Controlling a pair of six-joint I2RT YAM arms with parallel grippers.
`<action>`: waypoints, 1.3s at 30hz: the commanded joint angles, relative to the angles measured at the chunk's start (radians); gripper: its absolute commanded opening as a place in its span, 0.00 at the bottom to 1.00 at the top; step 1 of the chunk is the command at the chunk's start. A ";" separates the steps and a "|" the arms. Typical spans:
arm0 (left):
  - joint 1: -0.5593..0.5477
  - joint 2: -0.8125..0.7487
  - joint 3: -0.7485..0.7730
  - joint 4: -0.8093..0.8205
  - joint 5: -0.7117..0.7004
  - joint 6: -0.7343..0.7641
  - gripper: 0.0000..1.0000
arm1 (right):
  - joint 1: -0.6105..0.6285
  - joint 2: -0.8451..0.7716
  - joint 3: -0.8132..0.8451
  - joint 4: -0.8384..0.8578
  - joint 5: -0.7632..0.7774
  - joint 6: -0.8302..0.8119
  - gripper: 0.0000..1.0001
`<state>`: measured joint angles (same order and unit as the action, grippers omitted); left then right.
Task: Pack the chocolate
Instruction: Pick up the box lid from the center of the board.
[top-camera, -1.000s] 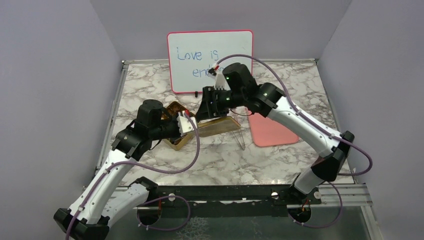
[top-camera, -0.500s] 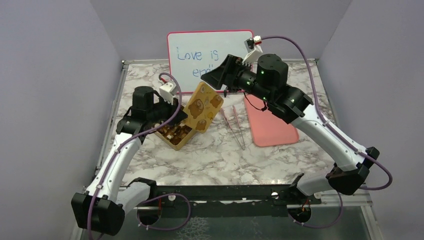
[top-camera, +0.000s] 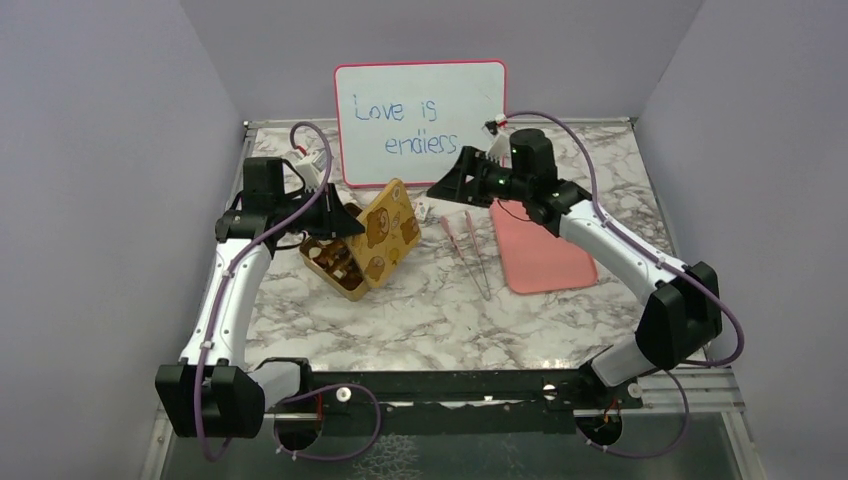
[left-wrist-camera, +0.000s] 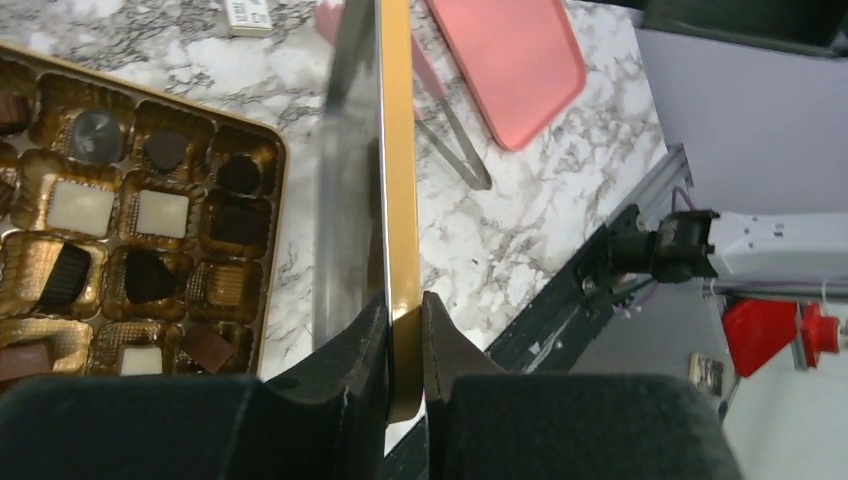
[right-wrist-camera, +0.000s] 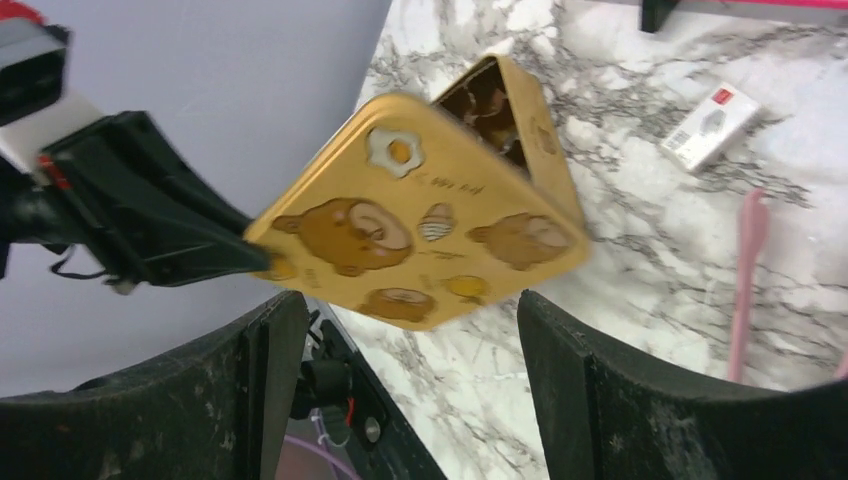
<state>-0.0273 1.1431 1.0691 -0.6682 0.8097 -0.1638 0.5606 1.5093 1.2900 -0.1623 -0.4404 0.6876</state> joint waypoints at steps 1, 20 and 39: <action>0.004 0.020 0.130 -0.151 0.146 0.086 0.00 | -0.132 0.009 -0.085 0.189 -0.342 -0.055 0.81; 0.004 0.098 0.261 0.106 0.432 -0.194 0.00 | -0.232 0.193 -0.092 0.440 -0.875 -0.248 1.00; 0.018 0.112 0.223 0.165 0.290 -0.209 0.04 | -0.234 0.352 -0.205 1.274 -0.996 0.394 0.12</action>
<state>-0.0212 1.2736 1.3014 -0.5449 1.1847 -0.3771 0.3298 1.8412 1.0908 0.8776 -1.4090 0.8986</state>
